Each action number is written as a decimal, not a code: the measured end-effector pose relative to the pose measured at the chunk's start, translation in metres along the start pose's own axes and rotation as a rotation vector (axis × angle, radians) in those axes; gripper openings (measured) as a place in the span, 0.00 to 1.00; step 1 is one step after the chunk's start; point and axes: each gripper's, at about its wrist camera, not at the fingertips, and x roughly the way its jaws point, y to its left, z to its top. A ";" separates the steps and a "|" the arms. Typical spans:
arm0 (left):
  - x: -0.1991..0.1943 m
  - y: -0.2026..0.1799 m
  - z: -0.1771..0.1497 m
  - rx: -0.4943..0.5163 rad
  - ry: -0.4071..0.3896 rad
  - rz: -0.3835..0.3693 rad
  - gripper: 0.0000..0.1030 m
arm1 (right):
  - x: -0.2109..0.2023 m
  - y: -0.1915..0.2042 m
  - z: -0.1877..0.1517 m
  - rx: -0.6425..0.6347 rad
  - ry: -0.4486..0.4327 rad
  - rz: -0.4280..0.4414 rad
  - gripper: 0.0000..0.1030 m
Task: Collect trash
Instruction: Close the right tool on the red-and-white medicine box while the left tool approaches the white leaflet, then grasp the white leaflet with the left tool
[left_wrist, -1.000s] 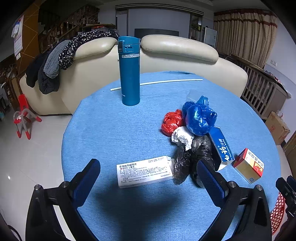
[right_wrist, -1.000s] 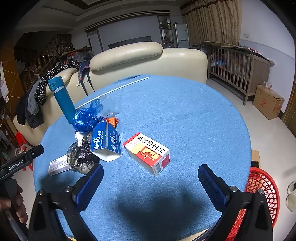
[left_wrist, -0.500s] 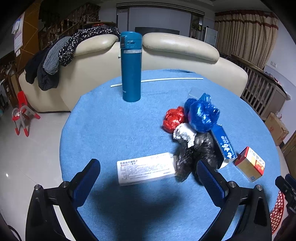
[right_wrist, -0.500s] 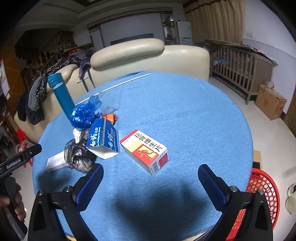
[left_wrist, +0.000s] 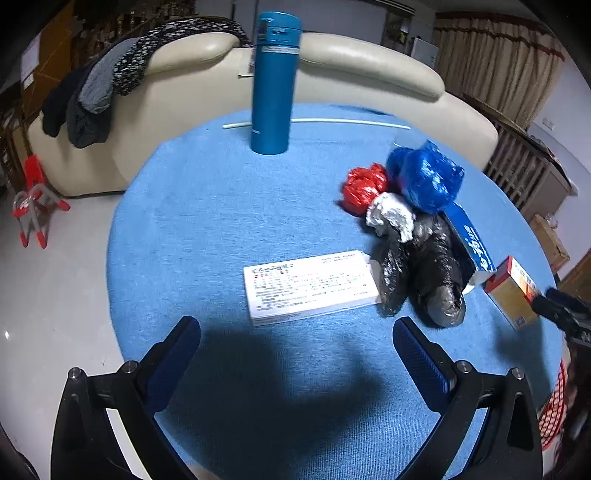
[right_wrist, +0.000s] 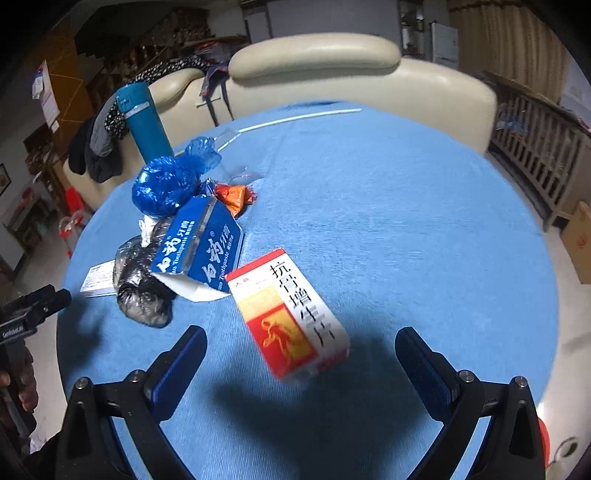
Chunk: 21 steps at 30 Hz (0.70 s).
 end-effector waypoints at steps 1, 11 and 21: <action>0.002 -0.001 0.001 0.013 0.002 -0.004 1.00 | 0.006 0.002 0.002 -0.006 0.009 0.010 0.99; 0.039 -0.002 0.040 0.354 0.047 -0.078 1.00 | 0.037 0.004 0.001 -0.026 0.092 0.059 0.53; 0.077 -0.004 0.053 0.624 0.170 -0.189 1.00 | 0.029 0.006 -0.001 0.000 0.101 0.073 0.53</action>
